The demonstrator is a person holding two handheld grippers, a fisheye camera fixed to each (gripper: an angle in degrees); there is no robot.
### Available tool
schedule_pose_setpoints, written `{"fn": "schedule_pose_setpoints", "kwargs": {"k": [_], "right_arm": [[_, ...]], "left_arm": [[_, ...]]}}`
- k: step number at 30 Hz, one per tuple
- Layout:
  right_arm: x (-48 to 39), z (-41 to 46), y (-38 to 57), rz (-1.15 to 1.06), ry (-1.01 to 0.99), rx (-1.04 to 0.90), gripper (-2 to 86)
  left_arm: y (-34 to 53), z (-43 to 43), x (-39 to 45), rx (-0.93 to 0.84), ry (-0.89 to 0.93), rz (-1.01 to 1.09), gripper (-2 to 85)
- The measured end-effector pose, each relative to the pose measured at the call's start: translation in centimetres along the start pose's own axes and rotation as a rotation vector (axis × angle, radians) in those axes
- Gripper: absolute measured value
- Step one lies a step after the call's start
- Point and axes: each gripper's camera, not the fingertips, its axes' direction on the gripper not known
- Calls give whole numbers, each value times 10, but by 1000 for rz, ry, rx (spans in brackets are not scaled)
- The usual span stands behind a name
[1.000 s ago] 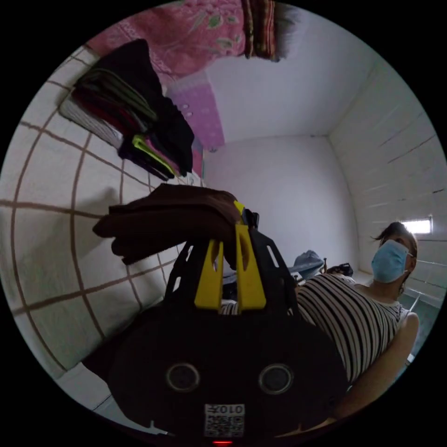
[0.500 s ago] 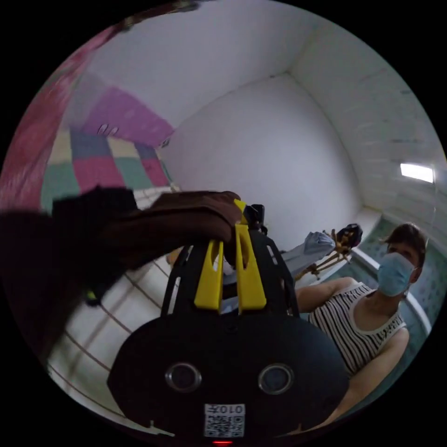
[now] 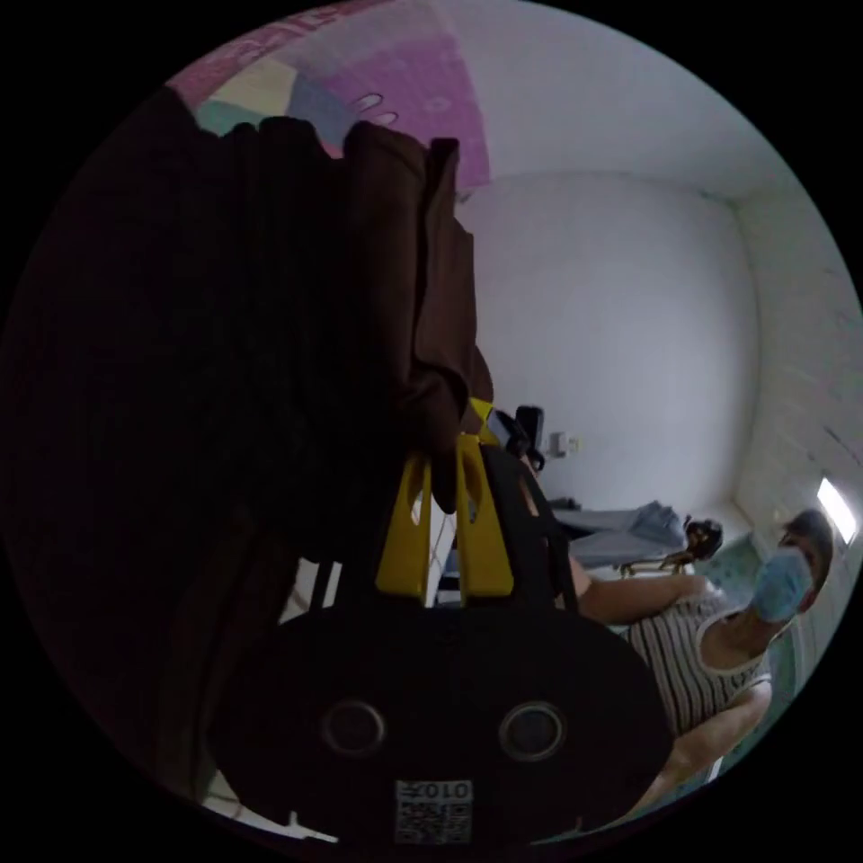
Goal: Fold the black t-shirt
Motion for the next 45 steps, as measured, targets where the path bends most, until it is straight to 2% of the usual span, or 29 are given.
{"fn": "schedule_pose_setpoints", "kwargs": {"k": [6,13,17,21,25,29,34,40,42,45], "right_arm": [[12,-21,-46,-1,-7,-1,51],[38,-60,-81,26,-55,34,78],[43,-97,-105,7,41,62,82],[25,-128,-128,-127,219,123,82],[1,-110,-167,-275,305,71,101],[-2,-95,-225,-287,329,28,110],[1,-89,-291,-290,385,-43,112],[8,-63,-335,-287,408,-150,85],[6,-59,-338,-311,427,-149,55],[2,-72,-339,-328,354,-97,42]], "left_arm": [[-79,-9,-11,-28,-62,-4,78],[-127,-12,-35,23,-3,-48,91],[-144,-29,-37,61,1,-44,98],[-160,-59,-11,192,-279,20,107],[-220,-53,5,202,-491,60,133],[-259,-58,-7,303,-488,-30,144],[-302,-56,-10,281,-564,-55,142],[-324,-47,-13,241,-554,-71,118],[-325,-47,-7,252,-577,-46,103],[-322,-50,13,294,-577,65,82]]}}
